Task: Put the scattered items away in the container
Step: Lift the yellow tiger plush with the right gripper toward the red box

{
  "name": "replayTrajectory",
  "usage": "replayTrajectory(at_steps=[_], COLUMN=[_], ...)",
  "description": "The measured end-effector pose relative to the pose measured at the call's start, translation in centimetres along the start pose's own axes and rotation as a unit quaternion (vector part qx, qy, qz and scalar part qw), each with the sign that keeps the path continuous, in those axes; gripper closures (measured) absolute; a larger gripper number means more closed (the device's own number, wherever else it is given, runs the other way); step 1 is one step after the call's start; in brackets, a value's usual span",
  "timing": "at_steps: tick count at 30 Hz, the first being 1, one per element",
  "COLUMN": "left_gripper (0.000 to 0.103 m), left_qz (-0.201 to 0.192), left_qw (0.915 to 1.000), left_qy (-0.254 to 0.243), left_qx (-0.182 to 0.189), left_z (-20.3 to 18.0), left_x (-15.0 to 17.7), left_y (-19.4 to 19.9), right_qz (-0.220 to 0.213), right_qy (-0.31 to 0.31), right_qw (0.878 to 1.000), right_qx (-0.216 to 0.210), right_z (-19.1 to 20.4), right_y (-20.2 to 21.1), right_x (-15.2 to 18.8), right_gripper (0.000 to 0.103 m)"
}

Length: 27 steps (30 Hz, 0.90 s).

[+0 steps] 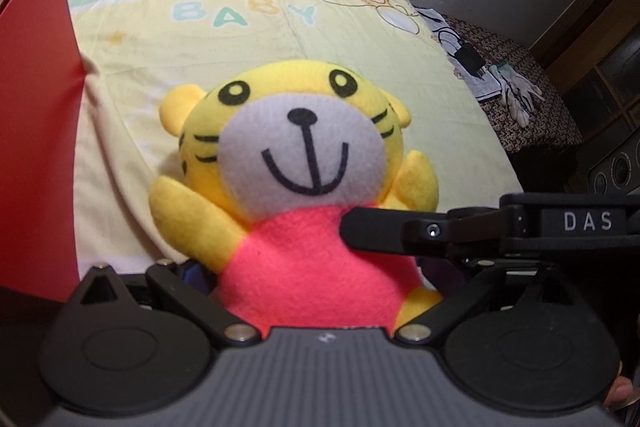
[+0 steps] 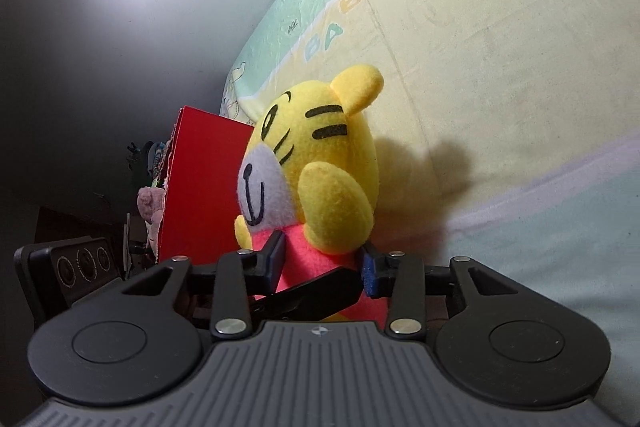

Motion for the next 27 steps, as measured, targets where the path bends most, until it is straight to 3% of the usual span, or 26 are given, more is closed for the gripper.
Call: replayTrajectory(at_steps=[8,13,27], left_gripper=[0.002,0.002,0.002], left_qz=[-0.01,-0.026,-0.089], left_qw=[0.9996,0.9984,0.9904], left_qy=[-0.018,-0.042,-0.099], left_qx=[0.019,0.029,0.038], left_z=[-1.4,-1.3,3.0], left_x=[1.4,1.8,3.3], left_y=[1.9,3.9,11.6], right_qz=[-0.019,-0.053,-0.131], right_qy=[0.028,0.034,0.074], right_qw=[0.999,0.997,0.988], right_qx=[0.026,0.034,0.032], right_z=[2.3,4.5,12.6], right_y=[1.3,1.8,-0.9], right_x=[1.7,3.1,5.4], right_gripper=[0.062,0.062,0.061])
Point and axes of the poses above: each gripper's, at about its wrist camera, not at the fingertips, and y roughly against the way its jaws point, z to its left, x to its underside, the point moved 3 cm from there along -y, roughly the way its jaws point, and after that the axes turned 13 degrees about z, right-handed, at the moved point
